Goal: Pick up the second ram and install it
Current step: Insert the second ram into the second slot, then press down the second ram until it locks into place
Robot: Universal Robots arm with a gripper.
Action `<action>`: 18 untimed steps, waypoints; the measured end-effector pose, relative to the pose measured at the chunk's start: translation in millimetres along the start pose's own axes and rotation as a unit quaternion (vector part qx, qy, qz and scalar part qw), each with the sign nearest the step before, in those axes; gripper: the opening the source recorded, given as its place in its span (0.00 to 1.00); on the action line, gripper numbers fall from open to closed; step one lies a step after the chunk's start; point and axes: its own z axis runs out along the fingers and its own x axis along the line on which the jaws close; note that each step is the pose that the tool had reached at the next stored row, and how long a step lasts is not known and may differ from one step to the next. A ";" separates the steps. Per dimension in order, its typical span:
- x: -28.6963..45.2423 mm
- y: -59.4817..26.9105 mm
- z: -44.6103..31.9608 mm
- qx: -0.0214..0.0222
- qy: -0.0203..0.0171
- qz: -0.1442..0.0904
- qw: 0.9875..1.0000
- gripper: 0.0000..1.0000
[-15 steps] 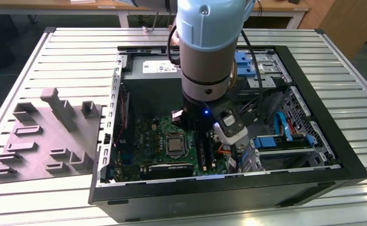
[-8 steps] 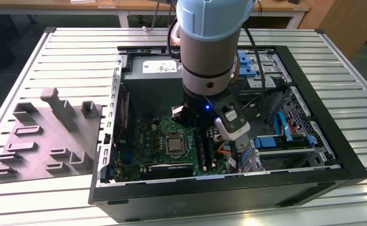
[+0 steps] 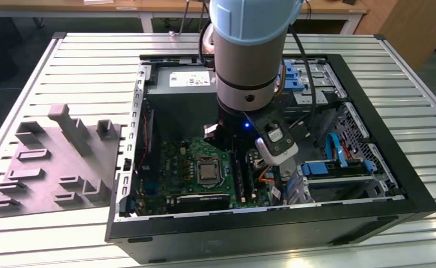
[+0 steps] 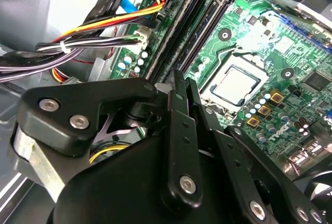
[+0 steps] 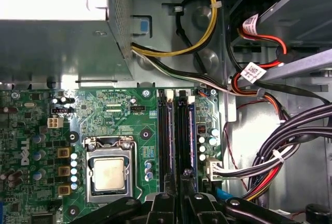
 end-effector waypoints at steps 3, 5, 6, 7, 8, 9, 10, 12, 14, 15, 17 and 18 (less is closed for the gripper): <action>0.0 0.0 -0.3 0.000 0.000 0.000 1.000 0.11; 0.0 0.0 -0.5 0.000 0.000 0.000 1.000 0.11; 0.0 0.0 -0.6 0.000 0.000 0.000 1.000 0.10; -0.1 0.0 -0.7 0.000 0.000 0.000 1.000 0.10; -0.1 0.0 -0.8 0.000 0.000 0.000 1.000 0.10; -0.1 0.1 -1.6 0.000 0.000 0.000 1.000 0.10; -0.2 0.1 -2.3 0.000 0.000 0.000 1.000 0.10; -0.2 0.2 -2.5 0.000 0.000 0.000 1.000 0.10; -0.2 0.2 -2.7 0.000 0.000 0.000 1.000 0.10; -0.2 0.2 -2.8 0.000 0.000 0.000 1.000 0.10; -0.2 0.2 -2.9 0.000 0.000 0.000 1.000 0.10; -0.3 0.2 -3.0 0.000 0.000 0.000 1.000 0.10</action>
